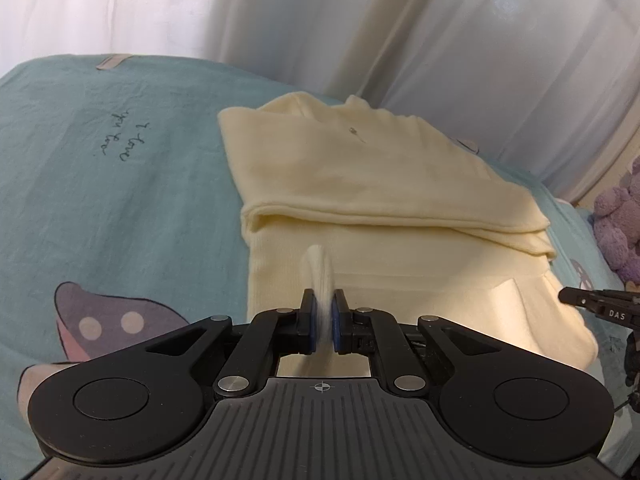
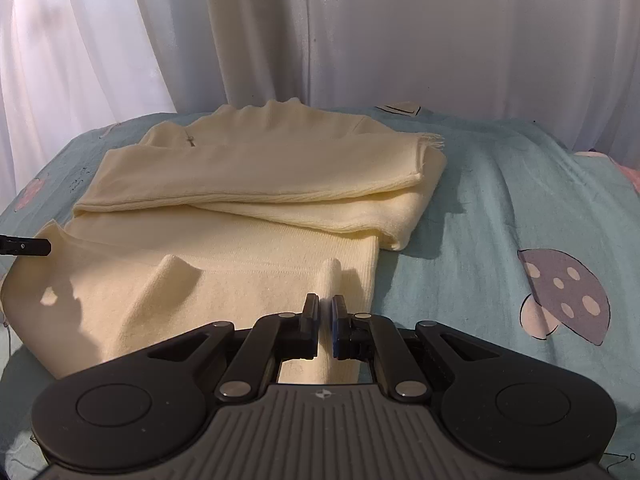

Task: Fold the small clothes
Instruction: 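Lift the hem with both grippers and carry it toward the collar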

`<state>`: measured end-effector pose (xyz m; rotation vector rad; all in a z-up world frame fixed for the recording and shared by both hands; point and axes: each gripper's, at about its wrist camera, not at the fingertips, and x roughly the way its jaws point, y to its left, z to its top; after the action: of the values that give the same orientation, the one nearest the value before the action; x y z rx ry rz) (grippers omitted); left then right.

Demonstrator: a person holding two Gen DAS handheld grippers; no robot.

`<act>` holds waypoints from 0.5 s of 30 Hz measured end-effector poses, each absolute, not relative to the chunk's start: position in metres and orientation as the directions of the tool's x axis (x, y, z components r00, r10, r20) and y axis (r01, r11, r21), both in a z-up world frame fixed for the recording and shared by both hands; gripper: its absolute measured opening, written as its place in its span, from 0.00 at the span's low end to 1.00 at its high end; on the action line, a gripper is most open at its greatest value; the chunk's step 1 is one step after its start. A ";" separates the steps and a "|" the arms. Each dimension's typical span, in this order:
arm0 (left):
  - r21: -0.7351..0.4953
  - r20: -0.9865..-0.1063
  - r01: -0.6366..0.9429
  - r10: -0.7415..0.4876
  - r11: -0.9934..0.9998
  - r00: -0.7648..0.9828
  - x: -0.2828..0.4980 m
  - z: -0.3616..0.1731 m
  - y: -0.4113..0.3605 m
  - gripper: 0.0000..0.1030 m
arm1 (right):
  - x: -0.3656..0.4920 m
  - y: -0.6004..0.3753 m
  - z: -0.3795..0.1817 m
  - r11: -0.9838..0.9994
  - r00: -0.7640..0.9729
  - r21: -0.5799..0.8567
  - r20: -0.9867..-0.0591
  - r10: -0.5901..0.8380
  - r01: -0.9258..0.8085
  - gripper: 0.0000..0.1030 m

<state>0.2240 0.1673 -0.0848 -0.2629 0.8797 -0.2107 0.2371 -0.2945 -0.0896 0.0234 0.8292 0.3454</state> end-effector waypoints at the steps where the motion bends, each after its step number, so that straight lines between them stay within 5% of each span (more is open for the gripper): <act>1: -0.307 -0.739 0.074 -0.287 0.949 0.610 0.226 -0.087 0.166 0.10 | 0.240 -0.295 -0.092 0.945 0.616 0.157 -0.725 0.308 -0.287 0.07; 10: -0.271 -0.760 0.074 -0.261 0.960 0.595 0.232 -0.089 0.162 0.09 | 0.249 -0.289 -0.093 0.937 0.603 0.172 -0.726 0.329 -0.304 0.05; 15: -0.326 -0.647 0.063 -0.272 0.943 0.712 0.251 -0.038 0.180 0.09 | 0.258 -0.296 -0.052 0.938 0.718 0.184 -0.605 0.344 -0.294 0.05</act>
<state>0.2511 0.1803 -0.0376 -0.2918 0.7579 -0.1884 0.2575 -0.2955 -0.0520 0.0765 0.6843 0.3530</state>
